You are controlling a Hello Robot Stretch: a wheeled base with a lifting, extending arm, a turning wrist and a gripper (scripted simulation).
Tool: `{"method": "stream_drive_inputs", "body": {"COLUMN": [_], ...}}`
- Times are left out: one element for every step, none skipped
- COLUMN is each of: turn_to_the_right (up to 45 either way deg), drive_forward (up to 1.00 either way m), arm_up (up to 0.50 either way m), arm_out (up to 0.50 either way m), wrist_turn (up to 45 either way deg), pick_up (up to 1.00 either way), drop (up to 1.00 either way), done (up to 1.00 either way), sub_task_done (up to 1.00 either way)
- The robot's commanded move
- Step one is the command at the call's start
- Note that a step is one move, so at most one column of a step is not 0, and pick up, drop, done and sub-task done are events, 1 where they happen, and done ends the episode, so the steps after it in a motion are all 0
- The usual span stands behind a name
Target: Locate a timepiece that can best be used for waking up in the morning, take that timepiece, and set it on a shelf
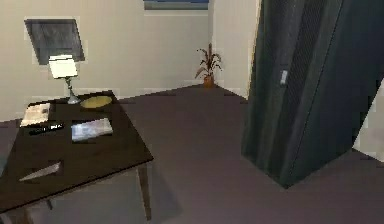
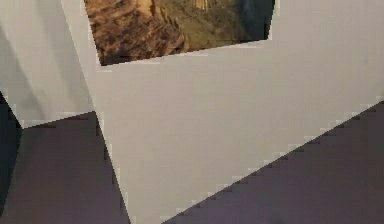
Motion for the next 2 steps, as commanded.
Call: {"method": "stream_drive_inputs", "body": {"turn_to_the_right": [0.0,18.0], "drive_forward": [0.20,0.00], "arm_up": [0.00,0.00], "arm_out": [0.00,0.00], "wrist_turn": [0.0,0.0], "pick_up": [0.00,0.00], "drop": [0.00,0.00], "done": [0.00,0.00], "sub_task_done": [0.00,0.00]}}
